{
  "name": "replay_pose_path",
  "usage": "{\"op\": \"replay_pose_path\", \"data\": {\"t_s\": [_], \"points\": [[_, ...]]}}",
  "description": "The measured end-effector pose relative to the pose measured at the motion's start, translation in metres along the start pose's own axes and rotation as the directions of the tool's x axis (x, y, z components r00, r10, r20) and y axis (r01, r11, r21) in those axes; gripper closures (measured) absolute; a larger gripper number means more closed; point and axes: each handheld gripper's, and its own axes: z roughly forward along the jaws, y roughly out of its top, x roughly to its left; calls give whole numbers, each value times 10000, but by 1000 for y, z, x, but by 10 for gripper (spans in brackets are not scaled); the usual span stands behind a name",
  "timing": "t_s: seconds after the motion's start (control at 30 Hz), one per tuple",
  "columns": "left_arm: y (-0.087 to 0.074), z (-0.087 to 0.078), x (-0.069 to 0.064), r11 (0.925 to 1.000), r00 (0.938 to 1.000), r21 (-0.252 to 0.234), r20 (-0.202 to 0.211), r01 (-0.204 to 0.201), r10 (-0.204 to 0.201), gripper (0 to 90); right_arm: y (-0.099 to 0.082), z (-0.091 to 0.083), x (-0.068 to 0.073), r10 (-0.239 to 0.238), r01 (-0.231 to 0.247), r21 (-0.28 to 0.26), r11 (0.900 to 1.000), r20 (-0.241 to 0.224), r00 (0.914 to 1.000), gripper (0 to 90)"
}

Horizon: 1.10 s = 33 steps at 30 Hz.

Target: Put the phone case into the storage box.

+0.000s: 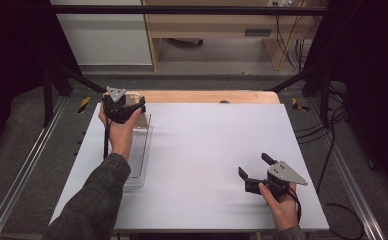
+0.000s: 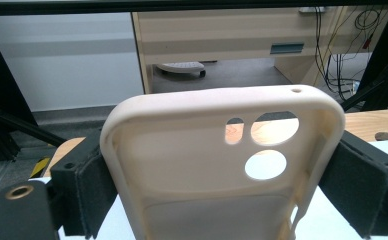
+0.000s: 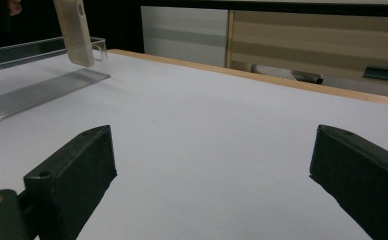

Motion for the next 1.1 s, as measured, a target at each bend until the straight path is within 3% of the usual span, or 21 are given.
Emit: {"op": "replay_pose_path", "data": {"t_s": [1.1], "points": [[-8,6,-3,9996,10000,289,13,-2,1,107,-2,1,-1,57,-57,80,10000,-26,10000,45]]}}
